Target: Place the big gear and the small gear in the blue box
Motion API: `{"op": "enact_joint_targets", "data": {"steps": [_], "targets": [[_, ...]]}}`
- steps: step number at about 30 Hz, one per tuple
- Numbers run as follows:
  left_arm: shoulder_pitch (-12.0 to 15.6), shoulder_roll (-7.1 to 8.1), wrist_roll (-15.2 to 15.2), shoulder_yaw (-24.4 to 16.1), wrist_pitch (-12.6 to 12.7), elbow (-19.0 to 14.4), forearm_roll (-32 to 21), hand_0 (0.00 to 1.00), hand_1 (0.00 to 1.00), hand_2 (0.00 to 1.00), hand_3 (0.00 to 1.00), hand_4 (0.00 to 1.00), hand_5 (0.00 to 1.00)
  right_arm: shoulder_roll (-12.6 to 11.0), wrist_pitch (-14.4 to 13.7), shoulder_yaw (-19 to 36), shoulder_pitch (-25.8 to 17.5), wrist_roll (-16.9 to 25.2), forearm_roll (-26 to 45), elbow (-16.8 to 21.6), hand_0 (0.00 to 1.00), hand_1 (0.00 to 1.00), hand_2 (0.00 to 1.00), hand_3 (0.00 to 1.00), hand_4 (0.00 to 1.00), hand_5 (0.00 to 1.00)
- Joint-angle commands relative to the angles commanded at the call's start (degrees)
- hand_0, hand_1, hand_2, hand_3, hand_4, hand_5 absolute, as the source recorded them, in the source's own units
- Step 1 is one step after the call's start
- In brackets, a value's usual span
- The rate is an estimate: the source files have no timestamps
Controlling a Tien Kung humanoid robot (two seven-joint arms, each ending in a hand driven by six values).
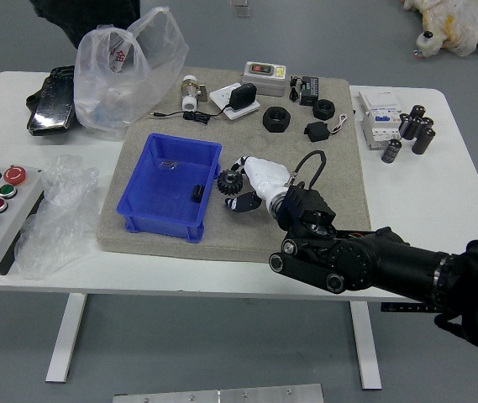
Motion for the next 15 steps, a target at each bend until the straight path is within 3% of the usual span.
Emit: {"op": "enact_joint_targets", "data": {"steps": [1,15], "targets": [[0.0,0.0,-0.01,0.0,0.0,0.0,0.01,0.685,0.607,0.572,0.795,0.725,0.325,0.0,-0.05,-0.09,-0.04,-0.05,0.0,-0.01,0.629,0.73,0.737,0.594,0.789,0.24],[-0.01,-0.01,-0.4,0.15,0.12,0.01,-0.22,0.684,0.606,0.572,0.793,0.727,0.327,0.0,-0.44,-0.28,-0.24,-0.97,-1.43,0.07,0.612,0.705,0.682,0.518,0.787,0.266]]}}
